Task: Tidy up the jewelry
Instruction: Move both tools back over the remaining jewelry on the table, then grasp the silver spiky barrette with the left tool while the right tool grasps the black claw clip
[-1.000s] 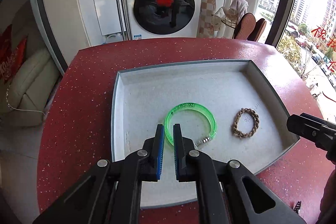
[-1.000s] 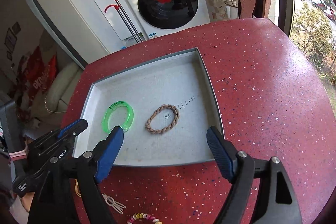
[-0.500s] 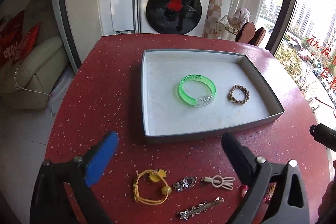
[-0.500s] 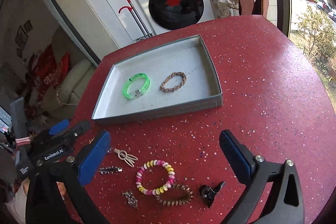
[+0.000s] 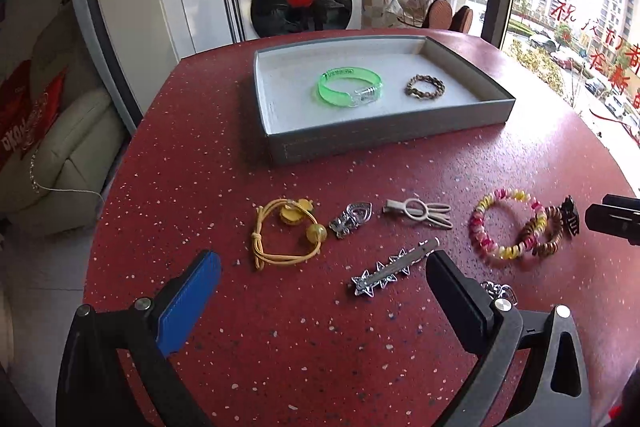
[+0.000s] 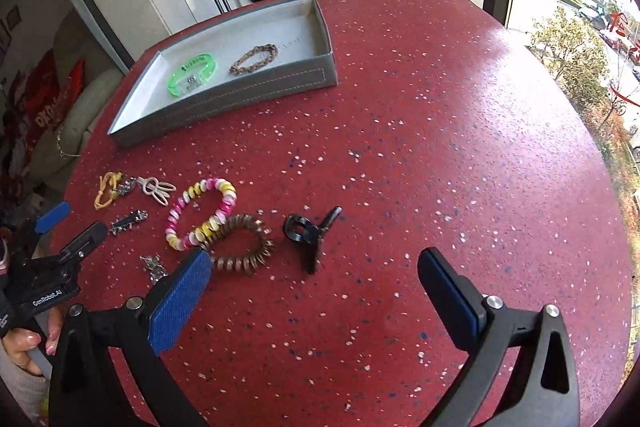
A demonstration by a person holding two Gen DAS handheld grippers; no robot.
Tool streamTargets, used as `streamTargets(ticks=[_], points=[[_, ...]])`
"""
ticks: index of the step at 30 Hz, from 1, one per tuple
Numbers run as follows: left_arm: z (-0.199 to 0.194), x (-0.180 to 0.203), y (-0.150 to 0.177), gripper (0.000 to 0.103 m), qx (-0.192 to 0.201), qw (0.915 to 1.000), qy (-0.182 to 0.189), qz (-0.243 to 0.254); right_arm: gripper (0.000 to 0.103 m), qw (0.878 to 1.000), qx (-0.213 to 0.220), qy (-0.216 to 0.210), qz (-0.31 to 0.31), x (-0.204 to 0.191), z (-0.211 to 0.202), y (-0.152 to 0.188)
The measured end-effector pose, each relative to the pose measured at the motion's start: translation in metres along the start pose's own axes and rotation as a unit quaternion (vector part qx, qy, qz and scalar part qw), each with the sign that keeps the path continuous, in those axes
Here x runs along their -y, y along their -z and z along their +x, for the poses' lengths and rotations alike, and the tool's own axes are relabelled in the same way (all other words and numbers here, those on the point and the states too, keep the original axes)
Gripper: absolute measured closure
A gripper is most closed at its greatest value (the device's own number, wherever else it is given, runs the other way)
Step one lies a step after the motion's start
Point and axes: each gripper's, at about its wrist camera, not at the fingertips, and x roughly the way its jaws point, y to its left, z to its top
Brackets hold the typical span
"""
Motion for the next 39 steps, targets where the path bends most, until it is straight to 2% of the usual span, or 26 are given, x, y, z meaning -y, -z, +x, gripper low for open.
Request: streamTargets(ticks=[10,15,16,18,20,25,27,30,31,33,34,35,36,39], points=[[0.011,0.024,0.007,0.0,-0.014,0.9987,0.011,0.047,0.001,0.998,-0.007,0.051,-0.019,0.009,0.007,0.012],[0.016,0.033,0.01,0.001,-0.022,0.9973,0.013,0.069,0.011,0.998,-0.012,0.053,-0.023,0.005,0.018,0.011],[0.017,0.033,0.009,0.001,-0.023,0.9973,0.012,0.069,0.016,0.998,-0.013,0.053,-0.025,0.003,0.02,0.011],[0.02,0.035,0.009,0.009,-0.027,0.9971,0.014,0.07,0.02,0.997,-0.01,0.062,-0.036,-0.002,0.023,0.009],[0.02,0.036,0.008,0.009,-0.026,0.9969,0.017,0.072,0.023,0.997,-0.008,0.068,-0.046,-0.008,0.026,0.007],[0.02,0.039,0.008,0.018,-0.023,0.9962,0.027,0.079,0.03,0.996,-0.003,0.071,-0.061,-0.019,0.031,0.001],[0.019,0.041,0.007,0.027,-0.024,0.9958,0.033,0.082,0.034,0.995,-0.002,0.073,-0.065,-0.022,0.033,-0.001],[0.017,0.043,0.008,0.035,-0.023,0.995,0.04,0.089,0.044,0.995,0.001,0.072,-0.065,-0.024,0.034,-0.004],[0.017,0.044,0.008,0.037,-0.024,0.9947,0.045,0.09,0.051,0.995,0.001,0.071,-0.064,-0.025,0.034,-0.005],[0.015,0.045,0.009,0.051,-0.025,0.9941,0.052,0.092,0.062,0.995,0.002,0.071,-0.063,-0.025,0.034,-0.006],[0.014,0.046,0.009,0.054,-0.025,0.9939,0.053,0.094,0.068,0.995,0.002,0.072,-0.062,-0.025,0.033,-0.006],[0.014,0.047,0.01,0.061,-0.024,0.9936,0.054,0.096,0.074,0.995,0.002,0.071,-0.063,-0.025,0.033,-0.006],[0.013,0.048,0.01,0.068,-0.024,0.9933,0.055,0.098,0.077,0.996,0.002,0.069,-0.064,-0.025,0.032,-0.006],[0.012,0.048,0.011,0.068,-0.022,0.9932,0.056,0.099,0.078,0.995,0.004,0.07,-0.066,-0.026,0.032,-0.004]])
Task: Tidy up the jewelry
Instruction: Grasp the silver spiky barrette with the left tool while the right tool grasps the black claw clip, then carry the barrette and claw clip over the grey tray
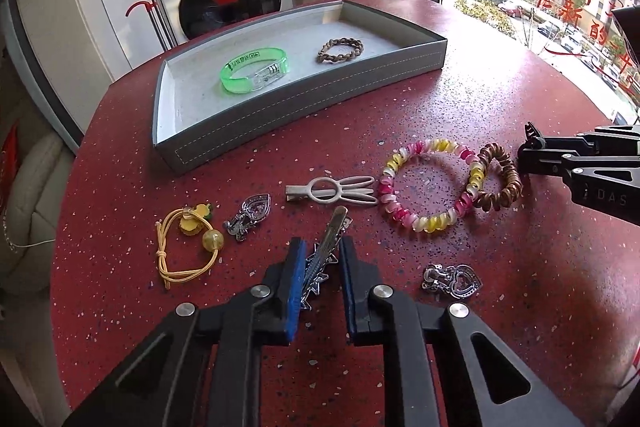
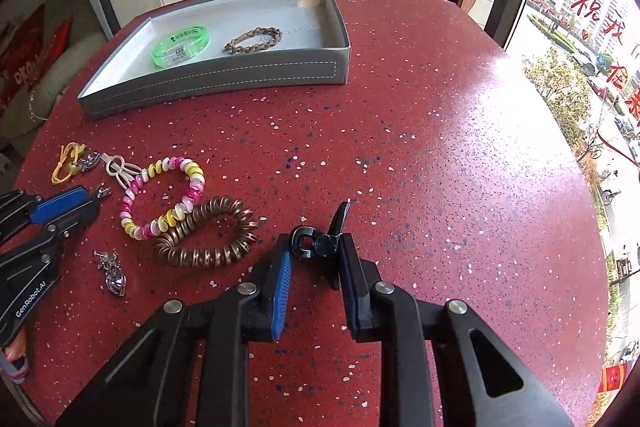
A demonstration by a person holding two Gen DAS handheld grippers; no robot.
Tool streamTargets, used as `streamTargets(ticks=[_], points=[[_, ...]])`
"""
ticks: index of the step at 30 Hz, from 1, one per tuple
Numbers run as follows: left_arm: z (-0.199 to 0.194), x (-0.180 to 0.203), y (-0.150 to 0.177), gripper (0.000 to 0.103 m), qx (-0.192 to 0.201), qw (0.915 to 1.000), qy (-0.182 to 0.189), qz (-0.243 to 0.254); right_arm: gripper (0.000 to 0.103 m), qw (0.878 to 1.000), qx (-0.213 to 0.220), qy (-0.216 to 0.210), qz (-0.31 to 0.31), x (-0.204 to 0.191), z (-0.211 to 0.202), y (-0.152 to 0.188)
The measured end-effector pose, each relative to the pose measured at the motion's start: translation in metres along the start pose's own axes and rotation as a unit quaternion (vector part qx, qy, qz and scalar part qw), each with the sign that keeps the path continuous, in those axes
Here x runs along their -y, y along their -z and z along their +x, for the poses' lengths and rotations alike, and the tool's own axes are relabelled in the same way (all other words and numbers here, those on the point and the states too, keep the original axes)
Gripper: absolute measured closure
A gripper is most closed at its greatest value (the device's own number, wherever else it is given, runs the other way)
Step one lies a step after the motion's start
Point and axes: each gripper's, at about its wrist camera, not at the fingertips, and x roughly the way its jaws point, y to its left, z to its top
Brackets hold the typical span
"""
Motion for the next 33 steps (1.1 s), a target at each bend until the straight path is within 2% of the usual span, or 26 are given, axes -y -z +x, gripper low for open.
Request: streamTargets(ticks=[10,19,26,33], points=[[-0.01,-0.021,-0.002,0.072,0.007,0.9982,0.024,-0.055,0.078,0.999,0.026,-0.021,0.01,0.007,-0.022,-0.002],[-0.024,-0.035,-0.008,0.072,0.019,0.9952,0.042,-0.086,0.078,0.997,0.046,-0.053,0.026,0.01,-0.041,-0.019],[-0.035,-0.042,-0.023,0.072,0.036,0.9931,0.05,-0.1,0.078,0.995,0.062,-0.079,0.024,0.002,-0.048,-0.043],[-0.041,-0.057,-0.058,0.072,0.064,0.9907,0.044,-0.111,0.078,0.992,0.079,-0.099,0.015,-0.006,-0.049,-0.086]])
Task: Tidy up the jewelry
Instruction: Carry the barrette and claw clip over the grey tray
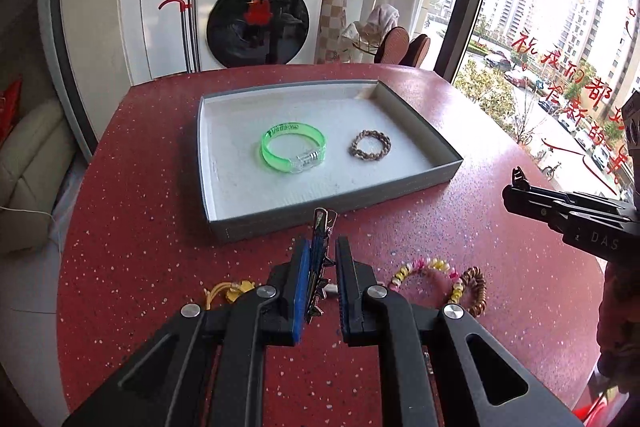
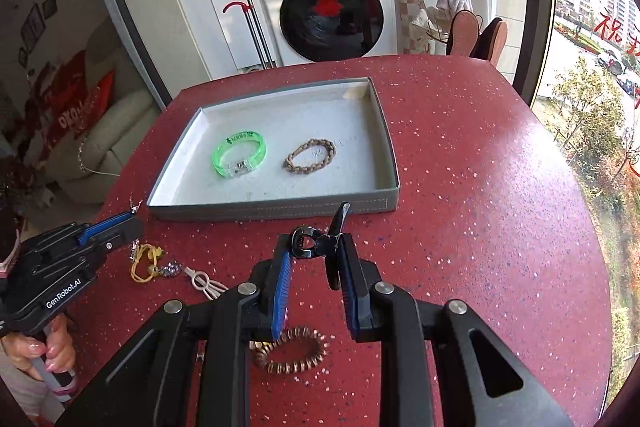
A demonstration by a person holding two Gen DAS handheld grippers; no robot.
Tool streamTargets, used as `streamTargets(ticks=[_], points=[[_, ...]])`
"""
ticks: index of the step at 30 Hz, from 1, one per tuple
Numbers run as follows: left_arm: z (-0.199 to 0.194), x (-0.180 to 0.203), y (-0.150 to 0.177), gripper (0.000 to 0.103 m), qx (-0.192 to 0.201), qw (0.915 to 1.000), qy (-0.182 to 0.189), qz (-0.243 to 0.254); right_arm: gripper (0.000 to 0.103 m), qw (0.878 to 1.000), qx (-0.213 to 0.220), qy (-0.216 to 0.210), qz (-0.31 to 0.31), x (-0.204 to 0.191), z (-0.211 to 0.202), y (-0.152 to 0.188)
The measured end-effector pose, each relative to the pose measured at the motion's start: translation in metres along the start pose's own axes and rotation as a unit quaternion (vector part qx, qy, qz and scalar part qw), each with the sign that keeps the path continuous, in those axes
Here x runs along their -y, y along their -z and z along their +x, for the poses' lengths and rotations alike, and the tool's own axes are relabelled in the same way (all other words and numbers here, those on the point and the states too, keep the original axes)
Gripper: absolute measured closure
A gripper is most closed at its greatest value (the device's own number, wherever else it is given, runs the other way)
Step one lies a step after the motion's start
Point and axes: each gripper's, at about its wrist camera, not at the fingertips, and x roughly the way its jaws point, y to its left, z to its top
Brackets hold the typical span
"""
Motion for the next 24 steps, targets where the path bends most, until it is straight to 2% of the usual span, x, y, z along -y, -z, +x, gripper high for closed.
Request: streamTargets(ticks=[6,11,19,24], points=[[0.02,-0.01,-0.038,0.072,0.006,0.9999,-0.007,-0.013,0.078,1.0,0.0,-0.016,0.006,0.0,0.023,-0.04],[0.051,-0.023,-0.059,0.072,-0.016,0.9995,-0.013,-0.023,0.078,1.0,-0.013,-0.013,0.004,0.002,0.05,-0.062],[0.098,-0.033,-0.065,0.072,-0.071,0.9971,-0.021,-0.019,0.078,0.999,-0.043,-0.005,0.01,0.009,0.099,-0.08],[0.121,-0.037,-0.069,0.072,-0.088,0.9953,-0.037,-0.015,0.078,0.998,-0.06,0.002,0.018,0.017,0.127,-0.082]])
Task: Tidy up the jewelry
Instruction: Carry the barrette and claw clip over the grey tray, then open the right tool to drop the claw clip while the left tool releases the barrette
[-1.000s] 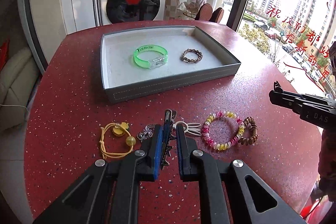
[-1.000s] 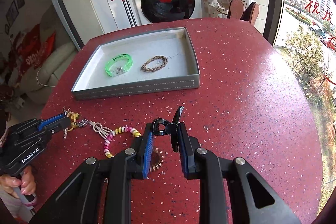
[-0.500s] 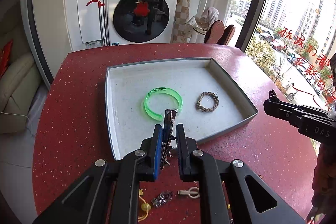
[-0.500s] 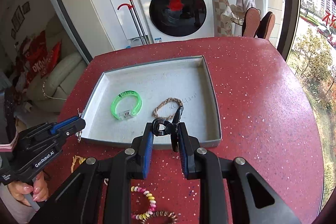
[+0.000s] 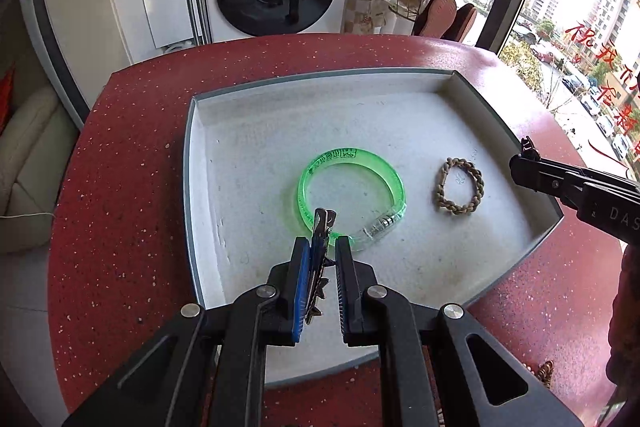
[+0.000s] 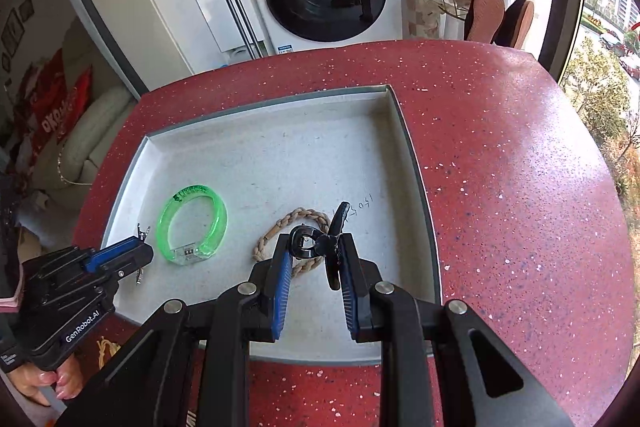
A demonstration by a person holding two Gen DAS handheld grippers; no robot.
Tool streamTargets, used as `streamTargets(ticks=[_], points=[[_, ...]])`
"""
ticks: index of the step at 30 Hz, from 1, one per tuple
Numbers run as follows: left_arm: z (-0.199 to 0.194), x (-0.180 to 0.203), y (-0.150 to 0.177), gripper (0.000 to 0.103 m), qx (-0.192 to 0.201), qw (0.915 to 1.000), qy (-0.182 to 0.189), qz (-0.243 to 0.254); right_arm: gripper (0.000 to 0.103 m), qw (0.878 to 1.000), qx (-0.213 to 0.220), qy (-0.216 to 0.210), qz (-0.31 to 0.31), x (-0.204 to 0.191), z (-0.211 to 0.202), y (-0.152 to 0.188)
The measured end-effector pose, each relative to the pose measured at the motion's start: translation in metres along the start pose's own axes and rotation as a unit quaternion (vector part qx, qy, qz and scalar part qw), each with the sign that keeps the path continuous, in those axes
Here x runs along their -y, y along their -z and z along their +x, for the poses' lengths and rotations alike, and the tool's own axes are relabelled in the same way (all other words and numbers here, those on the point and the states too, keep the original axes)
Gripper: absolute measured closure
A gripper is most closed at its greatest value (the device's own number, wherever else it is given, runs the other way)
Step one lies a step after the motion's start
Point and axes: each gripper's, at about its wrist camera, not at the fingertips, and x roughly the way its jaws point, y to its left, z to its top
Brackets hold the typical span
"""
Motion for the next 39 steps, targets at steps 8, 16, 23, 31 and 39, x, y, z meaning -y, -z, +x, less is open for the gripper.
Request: streamTargets(ticks=[8,16,23,31,39], points=[[0.017,0.002,-0.006,0.072,0.003,0.9995,-0.033,0.004,0.078,1.0,-0.018,0.013,0.008,0.007,0.028,-0.001],[0.024,0.012,-0.004,0.072,0.009,0.9974,-0.067,0.027,0.076,1.0,-0.018,0.013,0.01,0.009,0.03,0.002],[0.021,0.012,-0.003,0.072,0.012,0.9969,-0.075,0.023,0.04,1.0,-0.007,0.003,0.007,0.003,0.025,0.001],[0.007,0.012,-0.006,0.071,0.036,0.9967,-0.071,0.017,0.039,0.999,0.016,-0.02,0.023,0.005,-0.002,0.001],[-0.018,0.018,-0.002,0.071,0.06,0.9964,-0.058,0.016,0.033,0.998,0.034,-0.035,0.031,0.004,-0.039,0.018]])
